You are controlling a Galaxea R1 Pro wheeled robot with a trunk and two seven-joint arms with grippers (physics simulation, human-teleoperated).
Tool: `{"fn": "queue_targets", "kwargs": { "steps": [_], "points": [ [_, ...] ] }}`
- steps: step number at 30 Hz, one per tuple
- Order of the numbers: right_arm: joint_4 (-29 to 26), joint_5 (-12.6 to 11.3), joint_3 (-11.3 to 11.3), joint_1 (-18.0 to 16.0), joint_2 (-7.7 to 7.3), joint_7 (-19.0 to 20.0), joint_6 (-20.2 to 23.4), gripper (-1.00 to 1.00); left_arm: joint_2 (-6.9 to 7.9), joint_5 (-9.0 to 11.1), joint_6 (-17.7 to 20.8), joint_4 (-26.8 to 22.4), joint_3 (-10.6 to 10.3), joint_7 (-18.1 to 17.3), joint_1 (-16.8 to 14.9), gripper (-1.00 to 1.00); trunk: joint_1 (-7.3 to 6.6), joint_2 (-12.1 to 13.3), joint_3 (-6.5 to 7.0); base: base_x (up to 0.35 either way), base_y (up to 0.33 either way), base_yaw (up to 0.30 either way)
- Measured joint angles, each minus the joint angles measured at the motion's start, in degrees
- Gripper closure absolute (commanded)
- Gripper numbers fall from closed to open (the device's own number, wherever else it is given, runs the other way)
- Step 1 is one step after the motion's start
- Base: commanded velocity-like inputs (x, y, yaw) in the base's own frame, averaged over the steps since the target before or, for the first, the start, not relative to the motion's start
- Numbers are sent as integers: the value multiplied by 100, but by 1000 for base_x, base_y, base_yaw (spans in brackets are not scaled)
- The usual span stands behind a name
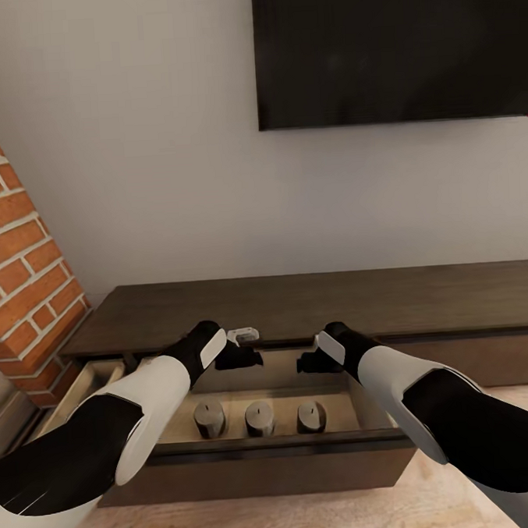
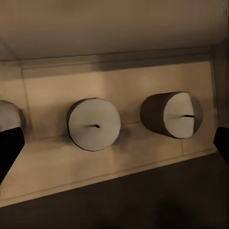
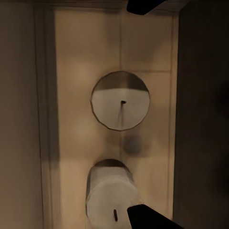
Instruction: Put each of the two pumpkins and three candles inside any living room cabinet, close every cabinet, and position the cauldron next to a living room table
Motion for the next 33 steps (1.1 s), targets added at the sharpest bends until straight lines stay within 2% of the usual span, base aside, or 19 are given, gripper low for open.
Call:
{"fn": "queue_targets", "kwargs": {
  "steps": [17,27,33],
  "points": [
    [-2,0,0,0,0,0,0,-100,0,0,1,-2,2,0,2,-100,-44,23,473,0,0,0],
    [-2,-7,0,0,0,0,0,-100,0,-1,0,-2,3,0,2,-100,-262,422,654,0,0,0],
    [-5,-2,0,-2,0,0,0,-100,0,-2,-13,-10,2,0,1,-100,-262,424,654,0,0,0]
  ]
}}
